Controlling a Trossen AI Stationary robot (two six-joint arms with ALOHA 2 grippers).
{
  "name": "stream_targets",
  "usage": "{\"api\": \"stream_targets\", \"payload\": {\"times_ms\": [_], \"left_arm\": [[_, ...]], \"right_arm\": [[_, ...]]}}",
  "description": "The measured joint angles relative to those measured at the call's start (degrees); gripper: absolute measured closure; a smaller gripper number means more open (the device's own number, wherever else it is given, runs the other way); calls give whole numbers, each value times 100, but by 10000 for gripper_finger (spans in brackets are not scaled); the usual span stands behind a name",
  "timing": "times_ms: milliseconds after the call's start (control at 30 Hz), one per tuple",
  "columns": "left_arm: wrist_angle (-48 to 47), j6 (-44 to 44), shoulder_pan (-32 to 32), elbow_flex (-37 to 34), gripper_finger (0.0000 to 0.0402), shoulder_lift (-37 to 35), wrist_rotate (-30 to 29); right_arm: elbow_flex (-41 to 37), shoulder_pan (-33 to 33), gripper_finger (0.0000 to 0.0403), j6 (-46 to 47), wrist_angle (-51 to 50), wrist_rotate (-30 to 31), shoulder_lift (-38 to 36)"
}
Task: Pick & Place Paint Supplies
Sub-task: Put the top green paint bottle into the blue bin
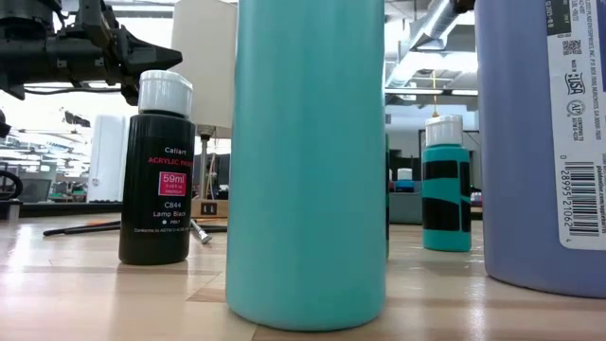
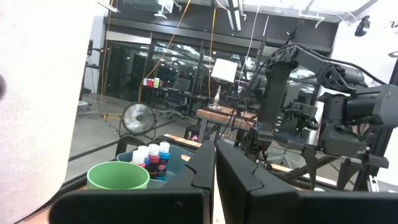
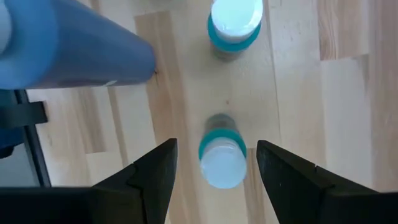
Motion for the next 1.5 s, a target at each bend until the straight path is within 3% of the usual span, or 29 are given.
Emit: {"api": "stream_targets", "payload": {"times_ms": [567,900,1233,1500], "left_arm": [[42,1,0,0,399,0,1],[44,1,0,0,399,-1,-1],[50,1,0,0,399,0,1],[61,1,0,0,399,-1,1]], "right_arm": [[-395,24,193,188,119,-10,80],[-393,50,293,134,109,-159,77],[-393,53,295,-163,-83,-8,22],[-397,-612,290,-802,-735,458,-863]]}}
